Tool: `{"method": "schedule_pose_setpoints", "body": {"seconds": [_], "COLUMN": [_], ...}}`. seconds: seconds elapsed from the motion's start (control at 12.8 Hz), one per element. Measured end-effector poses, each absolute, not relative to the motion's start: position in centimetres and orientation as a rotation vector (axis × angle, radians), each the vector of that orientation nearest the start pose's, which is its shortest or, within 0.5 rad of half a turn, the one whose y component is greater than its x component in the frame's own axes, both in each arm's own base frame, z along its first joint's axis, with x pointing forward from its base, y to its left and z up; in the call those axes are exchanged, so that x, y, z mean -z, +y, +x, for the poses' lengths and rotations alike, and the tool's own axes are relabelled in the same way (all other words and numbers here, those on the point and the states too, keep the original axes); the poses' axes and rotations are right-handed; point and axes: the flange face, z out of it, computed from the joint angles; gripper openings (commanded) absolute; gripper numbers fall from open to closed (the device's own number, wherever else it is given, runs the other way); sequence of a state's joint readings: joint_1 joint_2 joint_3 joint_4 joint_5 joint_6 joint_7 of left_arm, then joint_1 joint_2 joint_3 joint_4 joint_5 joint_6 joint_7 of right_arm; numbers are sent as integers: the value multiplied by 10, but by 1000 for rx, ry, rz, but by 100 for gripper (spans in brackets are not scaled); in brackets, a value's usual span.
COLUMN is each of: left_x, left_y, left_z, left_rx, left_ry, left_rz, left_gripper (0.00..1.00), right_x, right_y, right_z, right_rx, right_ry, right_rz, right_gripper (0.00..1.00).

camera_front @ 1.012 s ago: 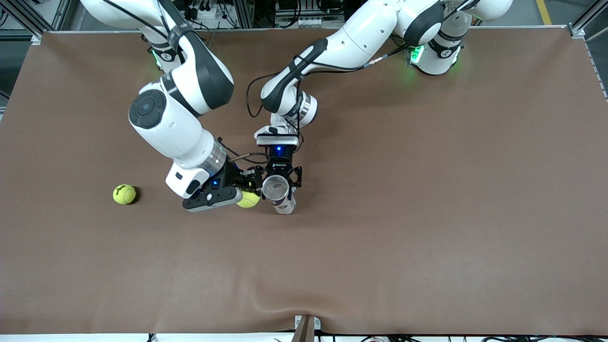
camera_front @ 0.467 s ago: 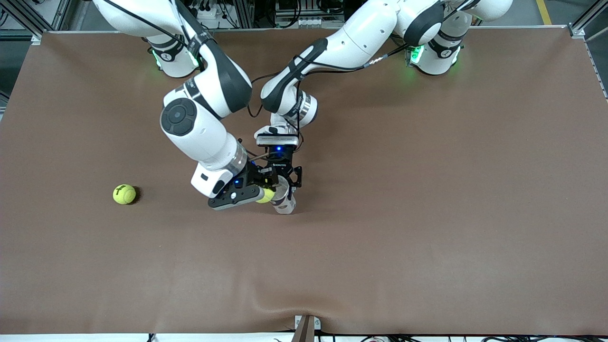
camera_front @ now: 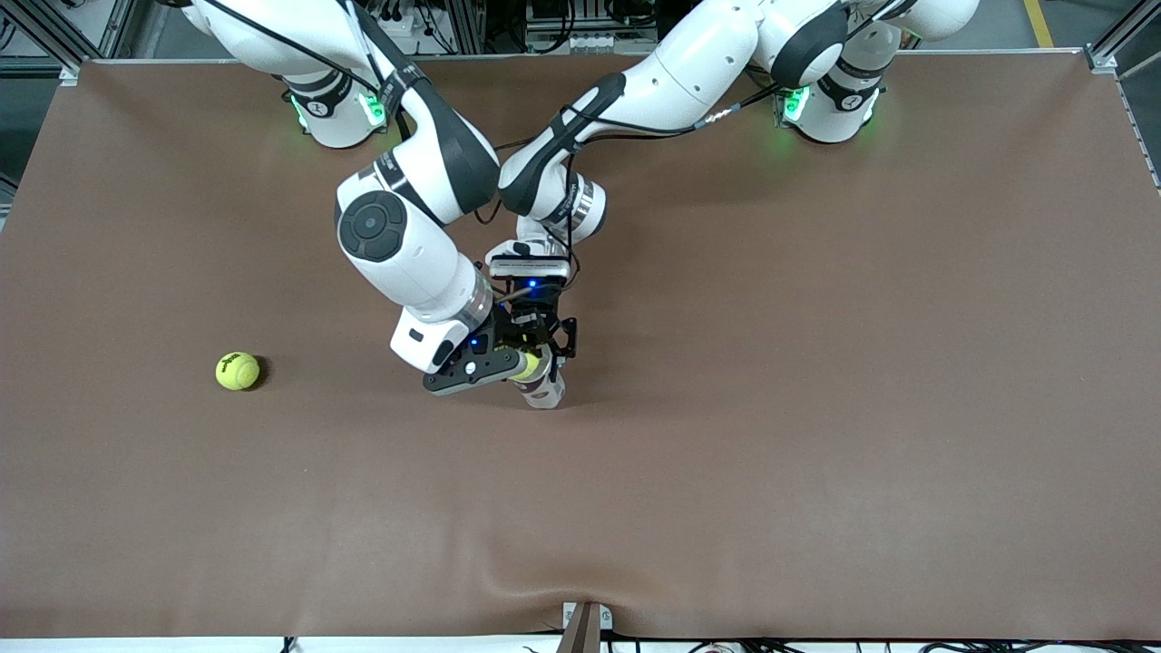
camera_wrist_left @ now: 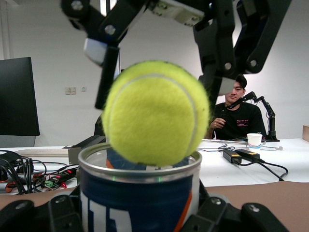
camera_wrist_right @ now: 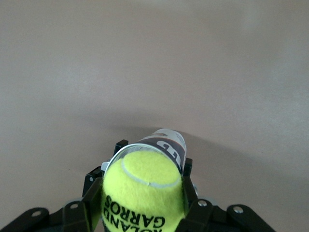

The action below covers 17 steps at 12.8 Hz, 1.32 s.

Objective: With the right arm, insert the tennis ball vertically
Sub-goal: 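Open the right gripper to drop the ball into the can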

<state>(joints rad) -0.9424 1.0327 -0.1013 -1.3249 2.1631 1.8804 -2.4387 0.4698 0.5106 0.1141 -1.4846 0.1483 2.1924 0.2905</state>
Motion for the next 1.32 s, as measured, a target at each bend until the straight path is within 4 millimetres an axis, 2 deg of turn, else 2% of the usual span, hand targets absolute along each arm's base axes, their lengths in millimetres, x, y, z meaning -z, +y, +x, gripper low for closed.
{"method": "schedule_pose_setpoints", "body": {"seconds": [0.08, 0.16, 0.62, 0.78, 1.17, 1.32], "left_x": [-155, -155, -154, -154, -155, -155], "left_y": [-608, -608, -608, -608, -610, -611], "left_z": [451, 451, 451, 451, 448, 448], "left_rx": [2346, 2346, 2346, 2347, 2349, 2349], "left_ry": [78, 78, 76, 76, 75, 75], "left_rz": [-2139, -2139, -2140, -2140, -2145, -2147], "left_gripper": [80, 80, 80, 81, 81, 81], "right_x": [-399, -398, -397, -398, -398, -397], "right_y": [389, 389, 380, 367, 286, 240], "right_z": [603, 603, 609, 616, 641, 649], "right_rx": [147, 147, 155, 152, 56, -51], "right_ry": [-288, -286, -262, -235, -292, -332], "right_rz": [-2874, -2875, -2883, -2894, -3064, -3091], "right_gripper": [84, 100, 100, 100, 100, 100]}}
